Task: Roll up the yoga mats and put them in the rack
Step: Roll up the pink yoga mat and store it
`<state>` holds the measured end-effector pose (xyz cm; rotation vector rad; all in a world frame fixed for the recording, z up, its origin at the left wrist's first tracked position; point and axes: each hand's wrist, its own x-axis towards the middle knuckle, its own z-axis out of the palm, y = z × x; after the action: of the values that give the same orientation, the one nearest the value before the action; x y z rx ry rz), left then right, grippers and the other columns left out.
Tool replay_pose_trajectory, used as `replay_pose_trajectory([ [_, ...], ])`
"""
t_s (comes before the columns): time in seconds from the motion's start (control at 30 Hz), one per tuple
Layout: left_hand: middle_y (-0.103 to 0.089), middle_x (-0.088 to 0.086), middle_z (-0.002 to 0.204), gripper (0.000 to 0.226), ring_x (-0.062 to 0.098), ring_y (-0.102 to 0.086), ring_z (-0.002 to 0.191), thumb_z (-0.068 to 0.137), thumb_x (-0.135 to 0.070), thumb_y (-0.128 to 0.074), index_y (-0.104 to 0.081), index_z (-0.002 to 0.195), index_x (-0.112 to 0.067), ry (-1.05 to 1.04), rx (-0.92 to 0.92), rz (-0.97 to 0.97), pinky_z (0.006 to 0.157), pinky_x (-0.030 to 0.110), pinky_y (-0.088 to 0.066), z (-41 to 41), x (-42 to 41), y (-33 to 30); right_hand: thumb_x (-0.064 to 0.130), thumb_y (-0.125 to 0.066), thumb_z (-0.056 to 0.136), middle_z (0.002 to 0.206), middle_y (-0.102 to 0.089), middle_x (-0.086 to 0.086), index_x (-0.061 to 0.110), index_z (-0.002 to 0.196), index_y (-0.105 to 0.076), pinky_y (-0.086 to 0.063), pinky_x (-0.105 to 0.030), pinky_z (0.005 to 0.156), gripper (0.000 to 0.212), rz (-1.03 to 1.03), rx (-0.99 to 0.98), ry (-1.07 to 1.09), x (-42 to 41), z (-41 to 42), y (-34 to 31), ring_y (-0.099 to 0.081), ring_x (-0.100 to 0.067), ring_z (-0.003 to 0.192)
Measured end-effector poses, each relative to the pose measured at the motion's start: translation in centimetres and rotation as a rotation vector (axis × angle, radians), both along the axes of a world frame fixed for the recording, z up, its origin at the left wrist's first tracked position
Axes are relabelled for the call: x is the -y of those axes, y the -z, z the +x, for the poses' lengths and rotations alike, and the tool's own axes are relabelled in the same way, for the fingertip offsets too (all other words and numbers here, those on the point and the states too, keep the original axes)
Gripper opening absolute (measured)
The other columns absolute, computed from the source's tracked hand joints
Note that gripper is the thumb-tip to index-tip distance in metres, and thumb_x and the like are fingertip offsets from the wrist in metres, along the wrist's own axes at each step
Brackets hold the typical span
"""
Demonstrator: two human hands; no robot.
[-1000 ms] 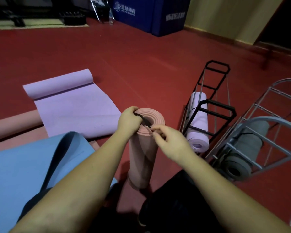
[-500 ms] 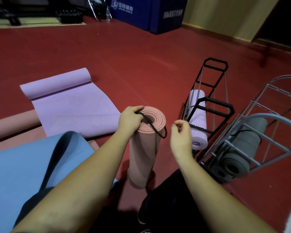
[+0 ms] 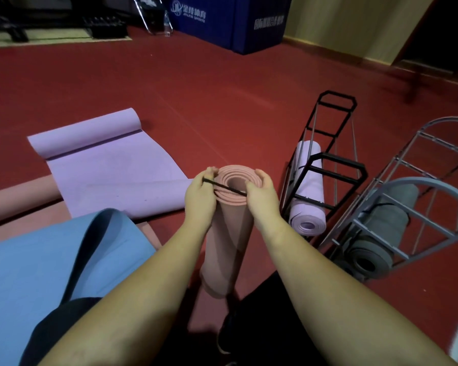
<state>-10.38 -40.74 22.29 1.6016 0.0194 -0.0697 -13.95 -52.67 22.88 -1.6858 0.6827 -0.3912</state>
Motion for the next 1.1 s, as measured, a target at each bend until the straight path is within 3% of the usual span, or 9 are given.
replay_pose_trajectory([
  [0.13,-0.061,-0.011,0.134,0.038,0.006,-0.053,0.125,0.103,-0.022,-0.037,-0.063,0.132,-0.025,-0.024,0.061,0.043,0.111,0.027,-0.038,-2.0,-1.2,1.7,0.009,-0.055,0.09,0.131,-0.059,-0.001,0.023,0.137,-0.05,-0.041,-0.035,0.108,0.049,0.075,-0.02,-0.034,0.5,0.3,-0.1,-0.055,-0.019,0.12],
  [0.27,-0.047,-0.02,0.14,0.027,-0.001,-0.042,0.132,0.095,-0.031,-0.04,-0.066,0.104,-0.032,0.002,0.19,0.13,0.103,0.012,-0.031,-4.9,-2.7,4.0,0.005,-0.053,0.091,0.128,-0.057,-0.002,0.019,0.14,-0.047,-0.042,-0.03,0.104,0.051,0.099,-0.048,-0.063,1.3,0.7,-0.3,-0.055,-0.017,0.115],
  [0.33,-0.048,-0.01,0.143,0.024,0.007,-0.042,0.134,0.088,-0.025,-0.038,-0.062,0.086,-0.029,0.064,0.297,0.297,0.105,0.021,-0.031,-5.2,-3.5,5.7,0.005,-0.053,0.092,0.128,-0.056,-0.003,0.018,0.141,-0.046,-0.043,-0.027,0.1,0.051,0.096,-0.055,-0.056,1.8,0.9,-0.3,-0.054,-0.017,0.112],
  [0.43,-0.057,0.014,0.133,0.039,0.029,-0.047,0.122,0.087,-0.03,-0.038,-0.069,0.092,-0.007,0.178,0.468,0.6,0.101,0.042,-0.045,-4.9,-4.8,8.1,0.005,-0.052,0.093,0.119,-0.053,0.001,0.019,0.141,-0.046,-0.042,-0.024,0.092,0.051,0.112,-0.074,-0.053,2.2,0.8,-0.6,-0.052,-0.016,0.107],
  [0.5,-0.057,0.014,0.13,0.041,0.026,-0.043,0.121,0.085,-0.036,-0.043,-0.071,0.097,-0.008,0.283,0.499,0.688,0.1,0.041,-0.047,-4.9,-5.0,8.6,0.005,-0.053,0.092,0.119,-0.053,0.001,0.021,0.14,-0.047,-0.043,-0.026,0.095,0.051,0.121,-0.073,-0.045,2.2,0.8,-0.6,-0.053,-0.017,0.108],
  [0.63,-0.048,0.001,0.149,0.036,0.013,-0.038,0.137,0.101,-0.032,-0.048,-0.066,0.126,-0.014,0.212,0.214,0.444,0.107,0.017,-0.022,-5.0,-4.4,5.6,0.007,-0.055,0.091,0.121,-0.056,0.003,0.021,0.14,-0.049,-0.041,-0.023,0.093,0.051,0.116,-0.029,-0.028,2.0,0.5,-0.2,-0.054,-0.014,0.11],
  [0.87,-0.056,-0.009,0.142,0.052,0.006,-0.047,0.132,0.107,-0.048,-0.019,-0.053,0.141,-0.029,0.062,-0.161,-0.29,0.11,0.023,-0.032,-2.9,-0.3,1.1,0.052,-0.053,0.093,0.125,-0.064,0.006,0.019,0.134,-0.057,-0.043,-0.028,0.096,0.053,0.351,-0.037,-0.017,0.8,0.4,1.5,-0.059,-0.013,0.117],
  [0.93,-0.062,-0.01,0.134,0.055,0.007,-0.052,0.127,0.105,-0.055,-0.018,-0.059,0.134,-0.034,-0.002,-0.217,-0.307,0.111,0.027,-0.035,-1.6,0.1,1.6,0.062,-0.042,0.096,0.114,-0.068,0.008,0.019,0.126,-0.064,-0.045,-0.023,0.089,0.058,0.449,-0.037,0.001,0.3,0.0,2.5,-0.063,-0.009,0.105],
  [1.1,-0.066,-0.009,0.111,0.055,0.009,-0.056,0.105,0.103,-0.059,-0.022,-0.066,0.118,-0.028,-0.077,-0.394,-0.288,0.098,0.028,-0.041,0.2,0.7,3.1,0.068,-0.029,0.097,0.136,-0.058,-0.004,0.011,0.138,-0.055,-0.039,-0.029,0.101,0.075,0.453,-0.124,0.088,0.2,0.7,5.6,-0.053,-0.021,0.125],
])
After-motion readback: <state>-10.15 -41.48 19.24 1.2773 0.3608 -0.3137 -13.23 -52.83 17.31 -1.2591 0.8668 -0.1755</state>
